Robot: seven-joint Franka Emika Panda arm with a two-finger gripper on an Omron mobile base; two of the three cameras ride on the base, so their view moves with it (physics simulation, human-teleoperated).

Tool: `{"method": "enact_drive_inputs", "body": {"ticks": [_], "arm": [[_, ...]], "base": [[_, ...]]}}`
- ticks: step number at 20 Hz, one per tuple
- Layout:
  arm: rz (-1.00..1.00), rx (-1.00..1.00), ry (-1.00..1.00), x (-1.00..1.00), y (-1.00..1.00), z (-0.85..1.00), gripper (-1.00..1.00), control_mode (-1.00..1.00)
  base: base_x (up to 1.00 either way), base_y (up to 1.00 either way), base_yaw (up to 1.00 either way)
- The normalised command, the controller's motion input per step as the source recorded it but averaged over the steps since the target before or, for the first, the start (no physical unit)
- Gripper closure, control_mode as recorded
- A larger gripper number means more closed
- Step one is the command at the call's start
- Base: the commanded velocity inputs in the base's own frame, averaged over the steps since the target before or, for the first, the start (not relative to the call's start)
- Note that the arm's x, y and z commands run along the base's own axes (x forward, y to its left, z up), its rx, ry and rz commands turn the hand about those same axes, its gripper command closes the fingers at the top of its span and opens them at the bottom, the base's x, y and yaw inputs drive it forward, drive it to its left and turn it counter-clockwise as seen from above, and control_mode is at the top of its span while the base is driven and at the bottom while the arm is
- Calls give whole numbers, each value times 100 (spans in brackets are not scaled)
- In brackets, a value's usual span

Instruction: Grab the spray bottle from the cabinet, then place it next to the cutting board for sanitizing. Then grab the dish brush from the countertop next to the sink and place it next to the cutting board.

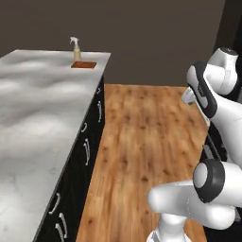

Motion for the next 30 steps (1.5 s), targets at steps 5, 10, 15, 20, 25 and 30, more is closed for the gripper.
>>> {"method": "enact_drive_inputs", "body": {"ticks": [5, 10, 15, 20, 25, 30], "arm": [[0, 0, 0, 0, 0, 0, 100, 100], [0, 0, 0, 0, 0, 0, 100, 100], [0, 0, 0, 0, 0, 0, 100, 100], [0, 0, 0, 0, 0, 0, 100, 100], [0, 0, 0, 0, 0, 0, 100, 100], [0, 0, 0, 0, 0, 0, 100, 100]], "base": [[100, 0, 11], [100, 37, 7], [100, 65, 0], [100, -27, 13], [100, -29, 33], [100, -23, 49]]}}
